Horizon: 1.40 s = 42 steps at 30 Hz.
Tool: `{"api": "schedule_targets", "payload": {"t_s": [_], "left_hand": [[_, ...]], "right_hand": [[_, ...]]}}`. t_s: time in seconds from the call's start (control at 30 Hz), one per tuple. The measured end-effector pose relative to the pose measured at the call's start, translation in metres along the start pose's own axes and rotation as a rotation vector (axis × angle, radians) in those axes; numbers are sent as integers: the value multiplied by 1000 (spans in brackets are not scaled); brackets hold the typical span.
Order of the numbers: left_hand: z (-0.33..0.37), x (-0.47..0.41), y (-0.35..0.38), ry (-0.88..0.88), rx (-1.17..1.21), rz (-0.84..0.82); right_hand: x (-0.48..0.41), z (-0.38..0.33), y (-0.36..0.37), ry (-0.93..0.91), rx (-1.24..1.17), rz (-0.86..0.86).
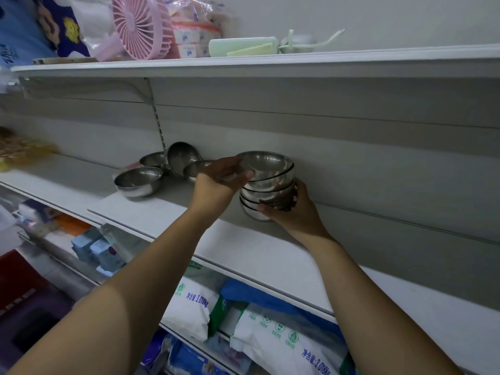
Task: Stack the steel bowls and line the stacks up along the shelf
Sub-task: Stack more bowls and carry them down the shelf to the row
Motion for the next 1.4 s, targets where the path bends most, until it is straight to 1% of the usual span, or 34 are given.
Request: {"api": "schedule_targets", "payload": {"t_s": [0.17, 0.3, 0.37, 0.57, 0.83, 0.93, 1.07, 1.13, 1.23, 1.4], "left_hand": [[-6, 5, 3, -13, 12, 33], [-9, 8, 4, -56, 41, 55], [-8, 8, 3, -64, 50, 60], [-3, 7, 3, -82, 54, 79], [-7, 5, 2, -58, 55, 34], [-9, 2, 5, -72, 21, -31], [-15, -4, 9, -80, -72, -146], [-16, -3, 8, -78, -63, -153], [-15, 1, 2, -78, -58, -153], [5, 19, -14, -30, -133, -175]], "right_hand": [[3, -8, 3, 3, -39, -51], [0, -10, 1, 59, -123, -2], [-4, -8, 0, 34, -108, 6], [-8, -4, 2, 11, -135, -45], [-7, -1, 3, 27, -109, -65], [-3, 0, 4, 48, -60, -93], [0, -5, 5, -3, -5, -107], [1, -8, 3, -26, -6, -80], [5, -9, 3, 1, 11, -64], [23, -29, 5, 27, 96, -115]]}}
Point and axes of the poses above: each hand's wrist, its own x-axis away from the middle knuckle, its own y-axis out of the palm, z = x × y, the point moved 7 cm from there along -x, towards the middle knuckle, and after that the axes turned 1 degree about -z, right-handed, at the moved point
